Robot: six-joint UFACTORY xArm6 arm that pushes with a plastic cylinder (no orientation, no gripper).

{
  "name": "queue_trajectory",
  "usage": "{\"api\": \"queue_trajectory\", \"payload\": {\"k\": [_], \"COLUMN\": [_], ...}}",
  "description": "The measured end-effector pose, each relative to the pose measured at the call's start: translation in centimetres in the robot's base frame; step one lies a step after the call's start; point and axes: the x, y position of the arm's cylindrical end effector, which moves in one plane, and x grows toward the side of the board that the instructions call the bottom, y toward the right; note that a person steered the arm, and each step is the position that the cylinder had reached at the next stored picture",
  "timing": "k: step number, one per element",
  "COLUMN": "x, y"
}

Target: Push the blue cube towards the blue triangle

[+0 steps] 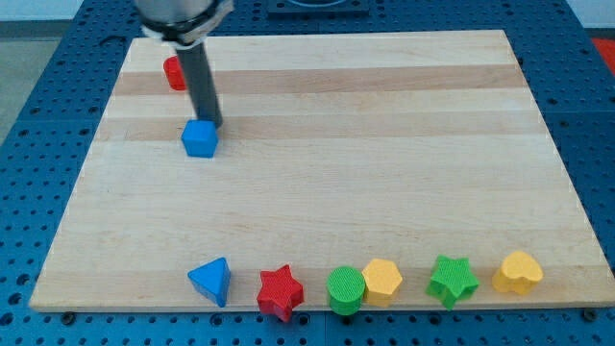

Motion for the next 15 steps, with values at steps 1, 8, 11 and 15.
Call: {"api": "queue_trajectory", "payload": {"k": [1,8,11,15], "x": [3.7,12.2,15.8,18.2], "y": [-1.5,-1.0,-1.9,-2.1]}}
